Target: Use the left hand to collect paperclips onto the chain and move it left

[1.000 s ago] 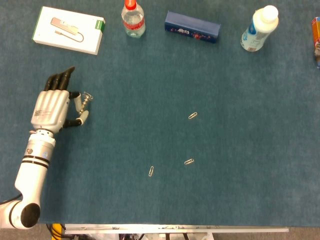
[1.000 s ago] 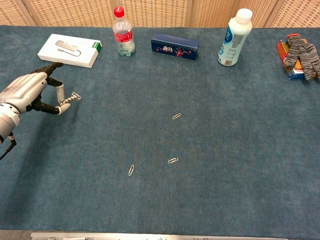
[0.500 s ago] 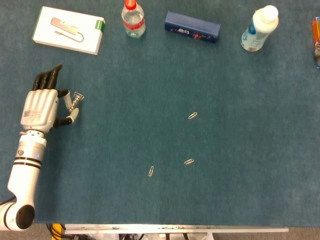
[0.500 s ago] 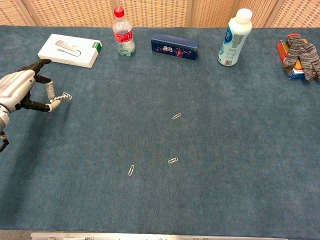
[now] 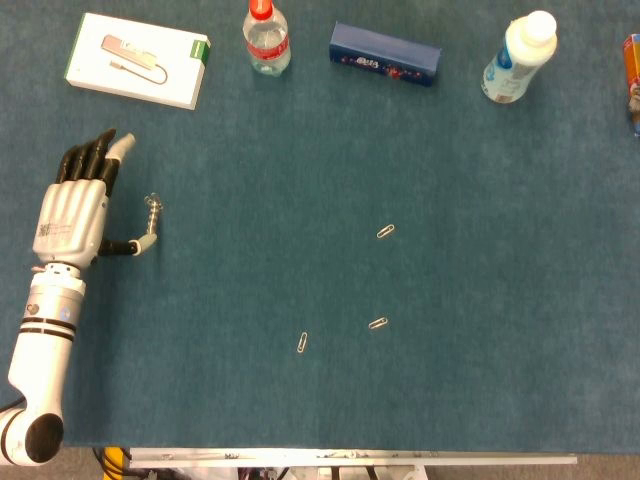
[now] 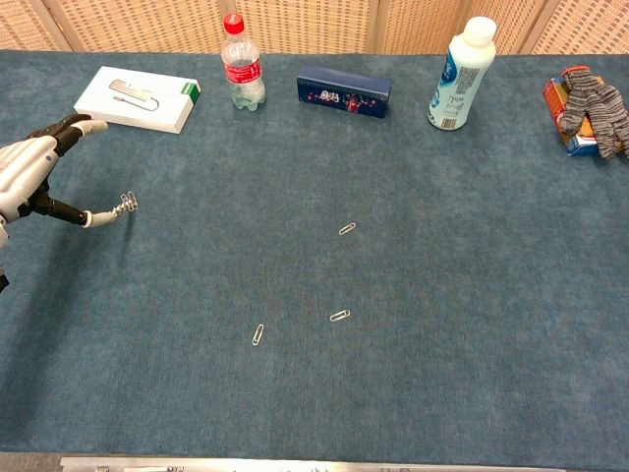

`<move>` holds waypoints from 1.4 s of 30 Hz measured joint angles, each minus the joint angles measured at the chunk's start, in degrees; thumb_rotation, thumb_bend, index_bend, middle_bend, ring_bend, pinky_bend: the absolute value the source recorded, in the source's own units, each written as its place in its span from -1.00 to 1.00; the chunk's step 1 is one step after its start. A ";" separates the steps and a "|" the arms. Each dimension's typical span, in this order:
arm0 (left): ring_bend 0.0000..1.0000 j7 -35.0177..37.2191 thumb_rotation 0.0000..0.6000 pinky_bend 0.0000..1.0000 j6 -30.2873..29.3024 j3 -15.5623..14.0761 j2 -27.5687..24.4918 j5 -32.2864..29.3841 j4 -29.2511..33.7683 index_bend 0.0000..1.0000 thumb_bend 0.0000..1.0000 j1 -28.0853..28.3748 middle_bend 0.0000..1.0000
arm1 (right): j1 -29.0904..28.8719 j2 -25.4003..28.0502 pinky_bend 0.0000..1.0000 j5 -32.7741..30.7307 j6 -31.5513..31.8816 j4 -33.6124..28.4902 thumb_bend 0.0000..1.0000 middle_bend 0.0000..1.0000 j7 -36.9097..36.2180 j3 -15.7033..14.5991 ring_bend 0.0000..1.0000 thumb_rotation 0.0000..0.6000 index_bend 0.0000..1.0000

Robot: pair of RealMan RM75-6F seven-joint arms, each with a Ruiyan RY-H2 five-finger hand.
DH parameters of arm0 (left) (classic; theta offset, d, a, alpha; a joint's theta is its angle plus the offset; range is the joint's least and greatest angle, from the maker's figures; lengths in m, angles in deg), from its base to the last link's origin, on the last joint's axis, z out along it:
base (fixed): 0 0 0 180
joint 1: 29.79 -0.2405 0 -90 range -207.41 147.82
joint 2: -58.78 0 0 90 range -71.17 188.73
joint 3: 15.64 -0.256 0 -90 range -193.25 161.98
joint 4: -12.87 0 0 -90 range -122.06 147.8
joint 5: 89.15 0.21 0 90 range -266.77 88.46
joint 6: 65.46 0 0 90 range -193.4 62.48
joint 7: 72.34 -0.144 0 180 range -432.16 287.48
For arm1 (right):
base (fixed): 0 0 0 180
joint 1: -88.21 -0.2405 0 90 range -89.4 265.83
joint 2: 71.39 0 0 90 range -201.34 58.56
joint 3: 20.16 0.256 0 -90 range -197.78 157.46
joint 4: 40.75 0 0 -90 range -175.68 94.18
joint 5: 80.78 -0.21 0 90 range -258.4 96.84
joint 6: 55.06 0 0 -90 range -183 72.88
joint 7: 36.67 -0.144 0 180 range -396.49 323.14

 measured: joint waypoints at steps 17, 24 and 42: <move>-1.00 5.27 1.00 -0.91 -8.45 0.69 -2.52 4.05 2.02 -0.84 -1.00 -4.33 -1.00 | 0.00 -0.35 -0.55 -0.34 -0.24 0.51 -0.29 -0.30 -0.62 0.05 -0.51 1.00 0.06; -0.96 18.58 1.00 -0.72 -19.51 1.74 -1.94 9.73 -1.76 -0.46 -1.00 -8.45 -0.81 | -0.07 -0.47 -0.55 -0.50 -0.46 0.19 -0.29 -0.30 -0.46 0.11 -0.50 1.00 0.06; -0.96 17.59 1.00 -0.68 -25.29 -2.25 -4.69 18.49 -8.04 -0.35 -1.00 -13.80 -0.81 | -0.77 0.07 -0.55 -0.36 -1.63 -2.09 -0.29 -0.30 0.23 0.09 -0.50 1.00 0.06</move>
